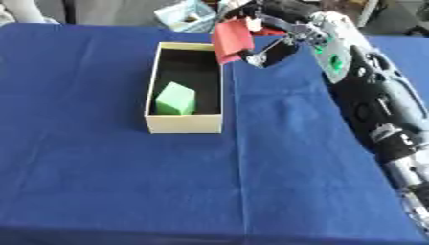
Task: Pick up objects on the table and place them in the box.
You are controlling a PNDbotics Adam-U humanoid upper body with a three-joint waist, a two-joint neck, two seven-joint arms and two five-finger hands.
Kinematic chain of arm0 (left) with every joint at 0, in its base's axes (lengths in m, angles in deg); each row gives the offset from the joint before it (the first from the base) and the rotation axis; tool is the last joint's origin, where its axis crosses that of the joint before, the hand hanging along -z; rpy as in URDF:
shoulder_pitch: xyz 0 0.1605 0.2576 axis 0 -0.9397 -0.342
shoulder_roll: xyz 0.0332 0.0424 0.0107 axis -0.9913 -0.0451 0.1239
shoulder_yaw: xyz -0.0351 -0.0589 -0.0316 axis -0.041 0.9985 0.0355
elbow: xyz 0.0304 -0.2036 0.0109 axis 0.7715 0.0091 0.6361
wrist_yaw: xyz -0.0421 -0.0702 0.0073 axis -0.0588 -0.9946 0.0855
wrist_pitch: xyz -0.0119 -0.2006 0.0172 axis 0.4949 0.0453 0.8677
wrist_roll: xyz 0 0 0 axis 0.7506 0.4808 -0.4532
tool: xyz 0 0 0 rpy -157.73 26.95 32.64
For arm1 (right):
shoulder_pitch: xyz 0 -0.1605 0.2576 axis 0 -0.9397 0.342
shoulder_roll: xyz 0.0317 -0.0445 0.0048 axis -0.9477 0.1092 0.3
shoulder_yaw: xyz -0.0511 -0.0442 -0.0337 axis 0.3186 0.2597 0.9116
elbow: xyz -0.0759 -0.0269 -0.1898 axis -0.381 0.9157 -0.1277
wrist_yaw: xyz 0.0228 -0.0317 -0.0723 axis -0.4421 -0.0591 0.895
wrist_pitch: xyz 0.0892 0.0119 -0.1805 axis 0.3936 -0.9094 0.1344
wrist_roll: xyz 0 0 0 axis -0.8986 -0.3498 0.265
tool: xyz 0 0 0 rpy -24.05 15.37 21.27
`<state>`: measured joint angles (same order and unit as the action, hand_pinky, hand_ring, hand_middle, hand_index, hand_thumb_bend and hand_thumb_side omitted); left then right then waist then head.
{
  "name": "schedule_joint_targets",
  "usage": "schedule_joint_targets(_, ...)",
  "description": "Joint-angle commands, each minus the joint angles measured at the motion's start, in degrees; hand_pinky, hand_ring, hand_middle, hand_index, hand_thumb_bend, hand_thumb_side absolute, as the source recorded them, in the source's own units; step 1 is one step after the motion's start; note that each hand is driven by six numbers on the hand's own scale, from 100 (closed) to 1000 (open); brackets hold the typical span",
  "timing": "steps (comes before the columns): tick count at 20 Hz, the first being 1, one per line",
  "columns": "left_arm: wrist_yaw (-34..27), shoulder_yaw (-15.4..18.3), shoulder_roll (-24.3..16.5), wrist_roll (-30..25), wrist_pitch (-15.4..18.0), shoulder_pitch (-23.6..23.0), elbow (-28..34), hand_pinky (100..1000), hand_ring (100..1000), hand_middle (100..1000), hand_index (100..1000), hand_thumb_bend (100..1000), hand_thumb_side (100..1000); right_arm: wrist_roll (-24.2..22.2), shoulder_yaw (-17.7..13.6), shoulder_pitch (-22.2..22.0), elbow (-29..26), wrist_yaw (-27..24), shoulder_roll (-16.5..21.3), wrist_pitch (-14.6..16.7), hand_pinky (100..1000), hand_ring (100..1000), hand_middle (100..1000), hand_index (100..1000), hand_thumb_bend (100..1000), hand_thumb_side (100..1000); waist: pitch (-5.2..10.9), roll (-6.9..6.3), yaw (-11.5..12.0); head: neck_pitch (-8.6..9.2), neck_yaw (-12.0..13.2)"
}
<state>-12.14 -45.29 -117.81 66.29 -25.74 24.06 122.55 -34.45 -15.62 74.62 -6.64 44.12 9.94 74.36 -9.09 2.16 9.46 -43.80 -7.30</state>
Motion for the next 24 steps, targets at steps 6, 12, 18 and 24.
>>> schedule_joint_targets(6,-3.5,-1.2,1.6,-1.1,1.0,4.6,1.0,728,622,667,874,100,873,1.4,-4.0,3.9,7.0,2.5,-3.1,-3.1,783,838,431,931,100,200,-0.07,0.38,4.3,1.25,-3.5)
schedule_joint_targets(12,-4.6,-1.5,2.8,-1.8,1.0,5.7,1.0,727,622,667,874,100,885,3.2,-5.9,3.8,12.9,5.8,-5.0,-5.1,785,843,441,932,100,299,-0.61,0.45,6.1,1.69,-5.0)
schedule_joint_targets(18,-4.7,-1.3,3.1,-1.8,0.7,5.6,1.0,727,622,667,874,100,897,5.5,-6.6,3.0,15.6,8.7,-5.1,-5.5,794,856,561,949,100,390,-0.63,0.61,6.0,1.65,-5.1)
schedule_joint_targets(24,-4.4,-1.1,3.2,-1.6,0.1,5.1,1.0,727,621,668,874,100,911,5.6,-5.4,2.8,14.2,12.1,-4.5,-4.3,826,894,835,994,100,647,-0.54,0.73,5.4,1.66,-5.2)
